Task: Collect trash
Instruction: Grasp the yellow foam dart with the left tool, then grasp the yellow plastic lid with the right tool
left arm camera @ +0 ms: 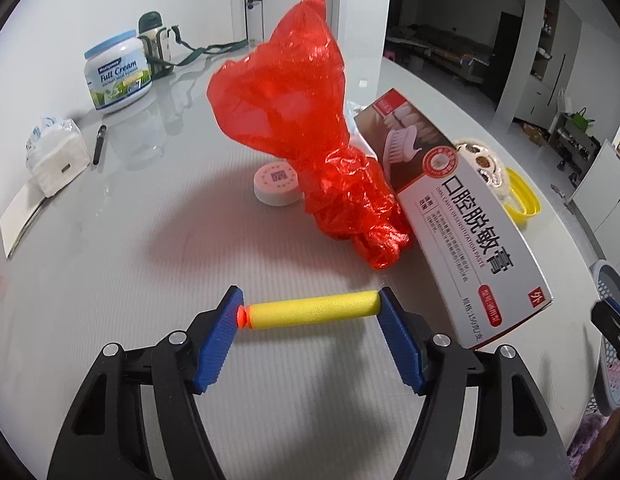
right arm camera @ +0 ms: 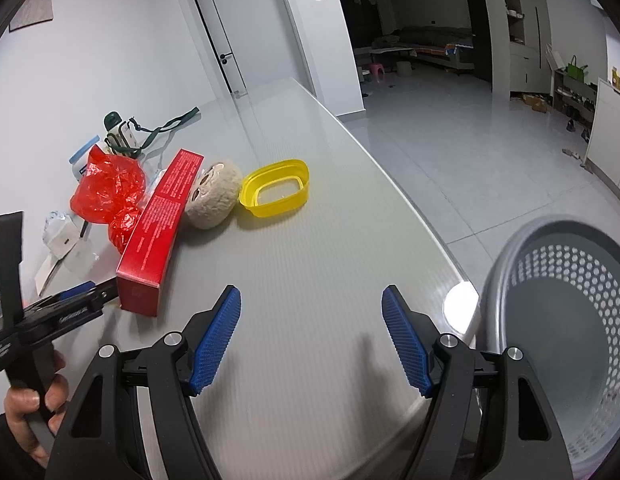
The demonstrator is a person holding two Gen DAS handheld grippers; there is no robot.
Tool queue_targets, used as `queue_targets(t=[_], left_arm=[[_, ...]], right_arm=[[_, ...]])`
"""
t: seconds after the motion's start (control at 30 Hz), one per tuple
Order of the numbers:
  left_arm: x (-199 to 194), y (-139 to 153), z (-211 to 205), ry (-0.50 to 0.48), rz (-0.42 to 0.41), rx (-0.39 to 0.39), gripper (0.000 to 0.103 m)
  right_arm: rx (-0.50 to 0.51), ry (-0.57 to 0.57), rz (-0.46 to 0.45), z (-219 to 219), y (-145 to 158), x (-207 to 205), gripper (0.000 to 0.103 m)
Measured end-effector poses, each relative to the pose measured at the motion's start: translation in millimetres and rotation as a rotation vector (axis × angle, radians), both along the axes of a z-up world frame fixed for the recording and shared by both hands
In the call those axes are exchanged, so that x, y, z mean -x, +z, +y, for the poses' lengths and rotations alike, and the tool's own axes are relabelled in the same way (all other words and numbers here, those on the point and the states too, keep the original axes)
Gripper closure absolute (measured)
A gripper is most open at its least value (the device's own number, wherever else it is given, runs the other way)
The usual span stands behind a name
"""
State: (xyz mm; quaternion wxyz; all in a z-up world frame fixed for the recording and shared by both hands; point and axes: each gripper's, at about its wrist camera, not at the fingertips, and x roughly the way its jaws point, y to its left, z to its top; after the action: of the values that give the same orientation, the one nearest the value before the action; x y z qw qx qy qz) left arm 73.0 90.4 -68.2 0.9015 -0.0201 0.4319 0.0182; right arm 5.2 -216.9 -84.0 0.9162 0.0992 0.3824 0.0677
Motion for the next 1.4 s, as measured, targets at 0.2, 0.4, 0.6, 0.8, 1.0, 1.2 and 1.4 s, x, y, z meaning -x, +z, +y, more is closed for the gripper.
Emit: queue_targets(t=[0.2, 0.4, 0.6, 0.8, 1.0, 1.2, 1.4], left_arm=[[4.0, 2.9, 2.1, 0.009, -0.022, 0.003, 0.036], [6.5, 5.1, 1.5, 0.002, -0.036, 0.003, 0.036], [10.4, 9.4, 5.2, 0.018, -0.062, 0.003, 0.036], [13.1, 13.5, 5.7, 0.009, -0.077, 0.015, 0.036], [15.6, 15.5, 5.5, -0.001, -0.083, 0.036, 0.036], [17.7, 16.8, 4.8, -0.004, -0.086, 0.043, 0.036], [20.7, 17.6, 1.6, -0.004, -0.094, 0.033, 0.036]], right_arm=[[0.035, 0.027, 0.003, 10.8, 2.5, -37.5, 0.033], [0.095, 0.086, 0.035, 28.1, -0.3, -86.0, 0.033], [0.159, 0.139, 0.068, 45.7, -4.6, -116.3, 0.029], [0.196, 0.152, 0.117, 54.4, -12.2, -137.1, 0.029], [0.227, 0.139, 0.13, 58.3, -16.1, -151.4, 0.029], [0.244, 0.128, 0.126, 60.4, -18.3, -159.5, 0.029], [0.218, 0.113, 0.114, 54.9, -16.1, -152.8, 0.035]])
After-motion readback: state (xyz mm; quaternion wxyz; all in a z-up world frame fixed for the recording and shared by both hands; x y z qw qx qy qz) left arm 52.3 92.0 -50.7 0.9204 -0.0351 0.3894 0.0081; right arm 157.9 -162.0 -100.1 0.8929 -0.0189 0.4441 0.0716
